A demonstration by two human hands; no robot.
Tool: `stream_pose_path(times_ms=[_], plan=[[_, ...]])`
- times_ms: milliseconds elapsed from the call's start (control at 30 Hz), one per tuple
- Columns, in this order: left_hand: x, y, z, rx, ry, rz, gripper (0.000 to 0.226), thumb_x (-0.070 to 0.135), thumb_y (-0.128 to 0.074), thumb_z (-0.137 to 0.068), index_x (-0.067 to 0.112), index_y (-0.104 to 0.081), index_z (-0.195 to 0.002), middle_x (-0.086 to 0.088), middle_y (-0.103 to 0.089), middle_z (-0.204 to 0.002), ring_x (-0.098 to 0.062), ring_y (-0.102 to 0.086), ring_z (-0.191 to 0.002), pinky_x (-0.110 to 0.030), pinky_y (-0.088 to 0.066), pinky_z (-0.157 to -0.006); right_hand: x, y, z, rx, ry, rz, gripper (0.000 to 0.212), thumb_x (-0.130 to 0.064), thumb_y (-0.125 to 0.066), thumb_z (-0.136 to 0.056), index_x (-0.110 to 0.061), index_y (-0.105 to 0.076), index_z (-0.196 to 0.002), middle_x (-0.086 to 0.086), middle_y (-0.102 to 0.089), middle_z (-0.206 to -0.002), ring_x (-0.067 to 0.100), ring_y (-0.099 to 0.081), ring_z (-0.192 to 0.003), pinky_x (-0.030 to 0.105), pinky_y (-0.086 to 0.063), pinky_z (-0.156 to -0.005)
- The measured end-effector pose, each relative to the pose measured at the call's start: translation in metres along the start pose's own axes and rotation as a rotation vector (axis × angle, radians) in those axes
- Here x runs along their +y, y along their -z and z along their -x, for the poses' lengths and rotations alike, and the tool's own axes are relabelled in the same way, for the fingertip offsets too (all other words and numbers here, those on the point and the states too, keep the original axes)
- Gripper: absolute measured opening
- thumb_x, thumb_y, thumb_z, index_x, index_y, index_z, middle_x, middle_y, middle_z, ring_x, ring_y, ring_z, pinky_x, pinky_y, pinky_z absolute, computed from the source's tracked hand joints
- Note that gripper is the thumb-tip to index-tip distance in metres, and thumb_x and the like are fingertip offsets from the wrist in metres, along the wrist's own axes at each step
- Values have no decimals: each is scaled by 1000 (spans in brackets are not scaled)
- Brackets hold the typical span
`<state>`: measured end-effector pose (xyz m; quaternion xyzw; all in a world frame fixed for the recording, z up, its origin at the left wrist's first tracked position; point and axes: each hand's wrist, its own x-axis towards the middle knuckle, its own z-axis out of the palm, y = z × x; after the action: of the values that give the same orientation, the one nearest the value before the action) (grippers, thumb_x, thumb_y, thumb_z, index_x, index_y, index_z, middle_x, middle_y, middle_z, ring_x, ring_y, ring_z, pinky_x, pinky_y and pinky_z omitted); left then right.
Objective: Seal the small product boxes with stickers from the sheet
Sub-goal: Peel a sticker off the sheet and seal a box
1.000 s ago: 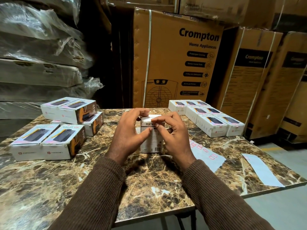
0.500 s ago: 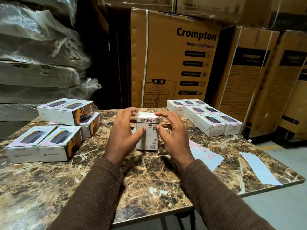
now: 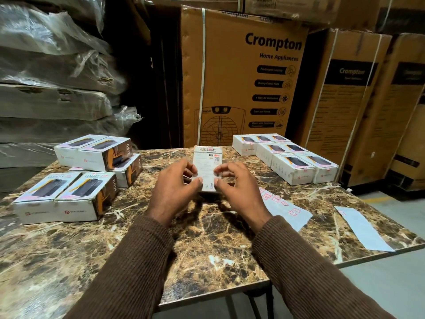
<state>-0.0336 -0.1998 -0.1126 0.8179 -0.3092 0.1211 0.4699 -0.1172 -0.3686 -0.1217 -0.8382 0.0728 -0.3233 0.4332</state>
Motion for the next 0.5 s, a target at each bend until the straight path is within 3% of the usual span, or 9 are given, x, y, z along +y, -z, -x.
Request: stream_pose_path(times_ms=[100,167,300,367,500], plan=[[0,0,-1,28,11,30,14,20,-71,-97,25,-61,-107,9,-64,-110,-1,-62,-98,-19,-56,-71,4,0,-1,-15,-40,-84,28,-17,-71,-97,-27,-73,-123,-4,-62,-135,9,-61,-118,25,-61,-87],[-2,1,-2,30,27,25,14,23,-71,-98,24,-63,-109,6,-67,-112,-6,-64,-100,-25,-60,-77,5,0,-1,-42,-91,-120,33,-19,-73,-97,-28,-73,-128,-3,-64,-136,9,-63,-118,31,-62,-92],[-3,0,-1,-8,82,17,22,28,-73,-97,22,-63,-116,2,-67,-113,-14,-65,-102,-33,-60,-85,5,-1,0,-96,-121,-94,42,-12,-77,-92,-25,-72,-132,-4,-67,-128,10,-64,-118,31,-61,-94],[-3,-1,0,-33,102,15,28,28,-75,-96,22,-62,-120,2,-66,-114,-13,-64,-101,-31,-57,-85,5,0,1,-104,-109,-50,41,-9,-77,-92,-26,-71,-129,-4,-66,-129,9,-63,-117,24,-58,-90],[-6,-2,-1,-88,154,-11,36,21,-78,-93,22,-55,-121,-4,-67,-124,-18,-67,-103,-23,-55,-75,5,1,0,-75,-100,27,27,-5,-70,-95,-25,-65,-114,-4,-62,-122,7,-61,-108,8,-50,-65]])
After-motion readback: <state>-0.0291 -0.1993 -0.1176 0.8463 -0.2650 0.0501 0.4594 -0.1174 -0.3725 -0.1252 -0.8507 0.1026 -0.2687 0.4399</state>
